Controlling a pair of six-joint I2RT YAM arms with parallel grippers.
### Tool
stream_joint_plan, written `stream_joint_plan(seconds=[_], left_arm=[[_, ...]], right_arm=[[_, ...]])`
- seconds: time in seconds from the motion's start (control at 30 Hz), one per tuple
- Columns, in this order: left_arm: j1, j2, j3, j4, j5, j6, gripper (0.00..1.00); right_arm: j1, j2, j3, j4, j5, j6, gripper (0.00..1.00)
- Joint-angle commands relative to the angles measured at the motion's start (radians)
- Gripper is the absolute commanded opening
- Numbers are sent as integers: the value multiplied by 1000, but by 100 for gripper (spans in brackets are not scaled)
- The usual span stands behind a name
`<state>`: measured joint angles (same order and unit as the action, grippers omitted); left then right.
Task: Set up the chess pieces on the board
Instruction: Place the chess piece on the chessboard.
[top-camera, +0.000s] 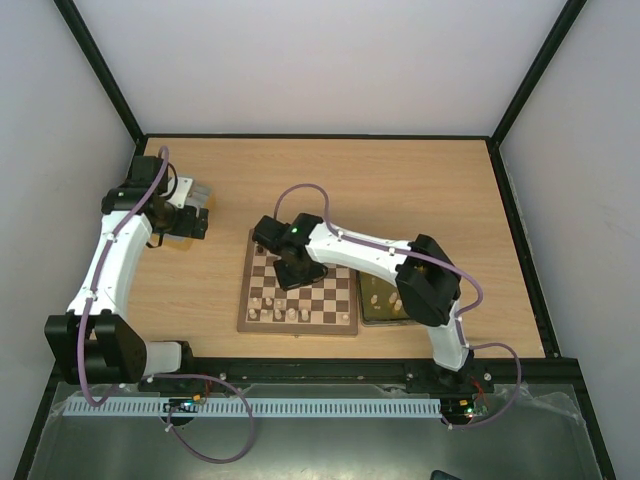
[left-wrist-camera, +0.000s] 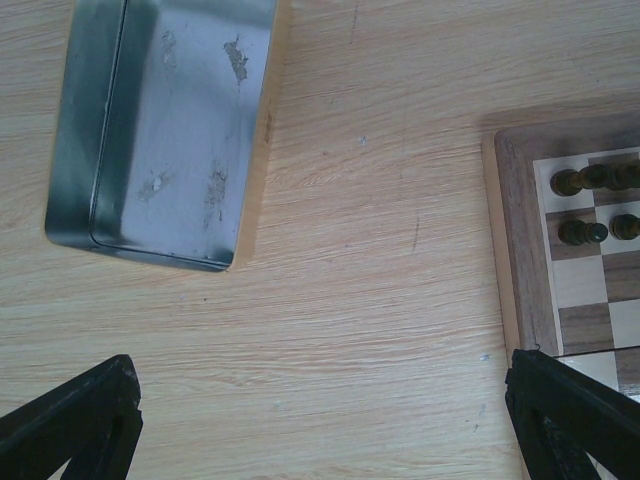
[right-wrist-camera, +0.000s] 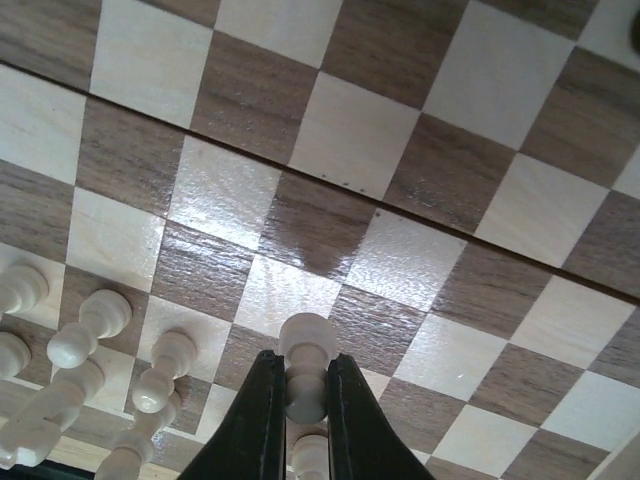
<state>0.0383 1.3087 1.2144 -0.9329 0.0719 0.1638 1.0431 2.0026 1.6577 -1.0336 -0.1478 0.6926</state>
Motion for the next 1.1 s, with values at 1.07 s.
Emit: stream_joint_plan(seconds=[1.07], left_arm=[[-3, -62, -30, -6, -14, -13, 99]], right_arm=[[74, -6, -109, 78, -59, 55, 2]])
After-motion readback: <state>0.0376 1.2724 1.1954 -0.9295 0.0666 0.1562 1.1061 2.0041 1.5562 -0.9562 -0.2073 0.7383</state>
